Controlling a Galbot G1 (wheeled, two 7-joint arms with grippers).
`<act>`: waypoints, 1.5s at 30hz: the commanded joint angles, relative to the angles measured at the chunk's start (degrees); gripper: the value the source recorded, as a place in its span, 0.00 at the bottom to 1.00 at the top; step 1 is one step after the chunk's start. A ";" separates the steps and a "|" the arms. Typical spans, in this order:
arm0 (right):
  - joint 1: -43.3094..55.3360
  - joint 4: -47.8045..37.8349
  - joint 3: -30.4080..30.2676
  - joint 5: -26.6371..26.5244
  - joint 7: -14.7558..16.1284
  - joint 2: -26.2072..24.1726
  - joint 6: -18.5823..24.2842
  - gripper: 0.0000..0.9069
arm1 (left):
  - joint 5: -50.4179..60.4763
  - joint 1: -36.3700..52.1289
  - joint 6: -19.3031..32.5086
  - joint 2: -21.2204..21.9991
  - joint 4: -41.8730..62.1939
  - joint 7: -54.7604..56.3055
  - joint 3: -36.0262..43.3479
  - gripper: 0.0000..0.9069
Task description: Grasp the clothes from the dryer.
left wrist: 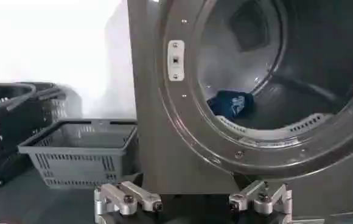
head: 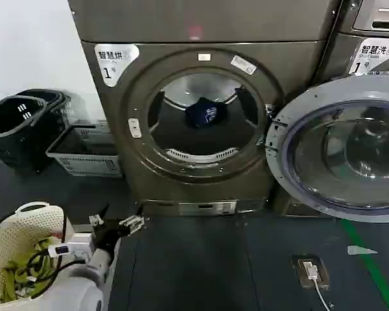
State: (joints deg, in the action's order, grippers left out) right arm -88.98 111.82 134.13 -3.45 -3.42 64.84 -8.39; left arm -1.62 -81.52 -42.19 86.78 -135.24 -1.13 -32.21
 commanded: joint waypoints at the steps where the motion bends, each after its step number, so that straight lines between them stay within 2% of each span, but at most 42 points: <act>1: -0.11 -1.35 -0.63 0.15 -0.16 -0.01 4.80 1.00 | 0.34 -0.03 -2.81 0.03 0.05 0.01 0.05 1.00; 8: -0.23 -2.75 -0.60 0.20 0.61 0.16 6.44 1.00 | 0.23 -0.06 -2.81 0.04 0.11 -0.01 0.14 1.00; 45: -0.29 -3.19 -0.15 0.12 -1.08 -0.12 5.45 1.00 | 0.18 0.25 -2.81 -0.06 0.30 0.36 0.08 1.00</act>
State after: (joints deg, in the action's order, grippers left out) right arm -89.21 108.63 133.96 -3.33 -4.42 64.70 -3.01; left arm -1.46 -81.29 -42.20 86.75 -134.92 -0.79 -32.09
